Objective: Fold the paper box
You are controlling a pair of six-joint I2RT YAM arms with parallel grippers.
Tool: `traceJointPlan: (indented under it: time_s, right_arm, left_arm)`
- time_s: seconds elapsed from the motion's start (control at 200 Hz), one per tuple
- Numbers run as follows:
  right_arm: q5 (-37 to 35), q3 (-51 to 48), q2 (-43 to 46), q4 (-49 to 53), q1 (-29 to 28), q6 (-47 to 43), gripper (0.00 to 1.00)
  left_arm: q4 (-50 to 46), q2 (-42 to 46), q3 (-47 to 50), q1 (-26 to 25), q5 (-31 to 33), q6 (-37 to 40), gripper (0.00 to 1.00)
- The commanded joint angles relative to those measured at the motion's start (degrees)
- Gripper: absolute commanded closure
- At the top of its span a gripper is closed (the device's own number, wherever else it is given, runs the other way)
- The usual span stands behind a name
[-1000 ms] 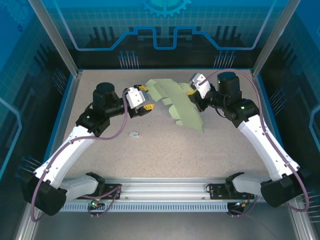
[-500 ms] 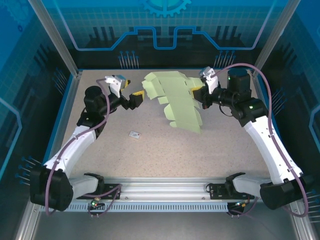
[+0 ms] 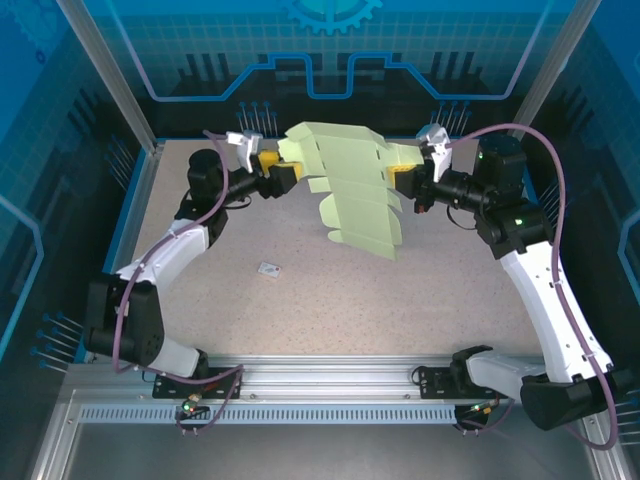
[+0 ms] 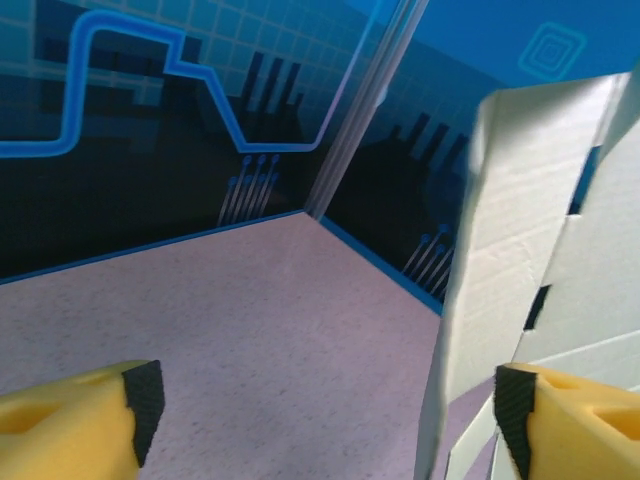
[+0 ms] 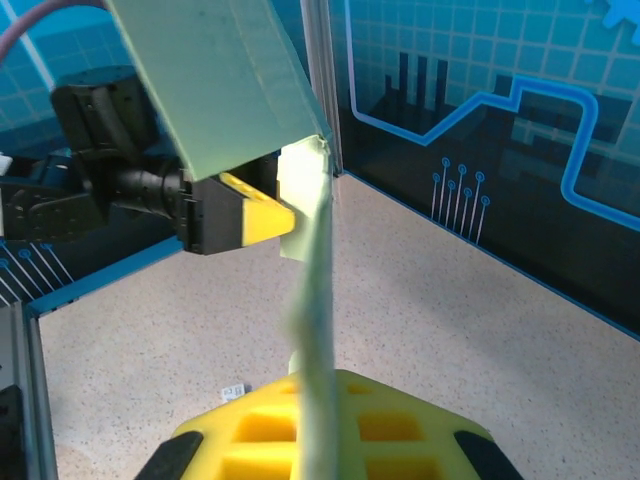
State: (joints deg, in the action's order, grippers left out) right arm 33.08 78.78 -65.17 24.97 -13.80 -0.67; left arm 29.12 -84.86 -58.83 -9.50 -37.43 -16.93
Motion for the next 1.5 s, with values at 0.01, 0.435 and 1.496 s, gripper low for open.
traceJointPlan:
  time_s: [0.01, 0.435, 1.496]
  right_arm:
    - [2.24, 1.11, 1.09, -3.76, 0.74, 2.93, 1.0]
    - [3.35, -1.33, 0.92, -8.68, 0.78, 6.28, 1.0]
    - [-27.72, -1.25, -4.37, 6.42, -0.05, -19.32, 0.36]
  left_arm:
    - [4.57, -1.89, -3.03, -0.25, -5.27, -3.82, 0.2]
    - [12.49, -5.72, -6.29, -0.61, -8.23, -8.14, 0.65]
    - [-44.16, 3.5, -16.21, -5.61, -1.87, 42.98, 1.0]
